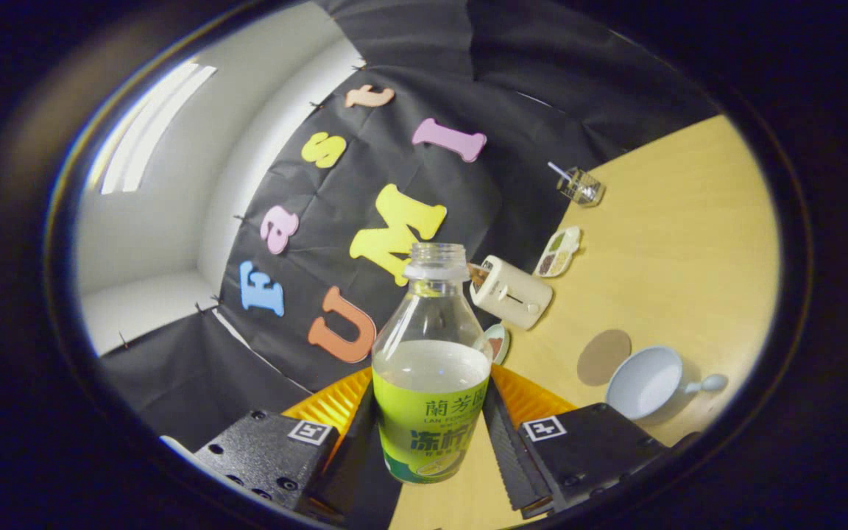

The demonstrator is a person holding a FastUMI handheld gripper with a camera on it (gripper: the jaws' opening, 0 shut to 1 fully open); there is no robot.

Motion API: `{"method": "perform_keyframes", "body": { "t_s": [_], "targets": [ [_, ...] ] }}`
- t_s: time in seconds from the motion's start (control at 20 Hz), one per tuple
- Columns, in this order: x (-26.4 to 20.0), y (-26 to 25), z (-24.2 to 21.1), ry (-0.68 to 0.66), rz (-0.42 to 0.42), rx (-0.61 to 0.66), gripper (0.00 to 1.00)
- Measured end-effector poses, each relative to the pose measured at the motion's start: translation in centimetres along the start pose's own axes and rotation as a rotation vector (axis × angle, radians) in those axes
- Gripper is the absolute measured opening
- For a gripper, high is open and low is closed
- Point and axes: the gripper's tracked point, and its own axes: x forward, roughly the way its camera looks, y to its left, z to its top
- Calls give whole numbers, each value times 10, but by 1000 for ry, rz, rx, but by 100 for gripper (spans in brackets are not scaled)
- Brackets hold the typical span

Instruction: Take the bottle from table, then pour the juice into the cup, finally place the bottle on the coaster

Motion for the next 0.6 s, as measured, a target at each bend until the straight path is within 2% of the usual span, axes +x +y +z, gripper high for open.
{"method": "perform_keyframes", "body": {
  "t_s": [0.2,0.4,0.6],
  "targets": [
    [3,-12,4,-26,-63,-253,80],
    [12,-32,7,-33,-178,-535,80],
    [29,-50,9,-41,-245,-679,81]
  ]
}}
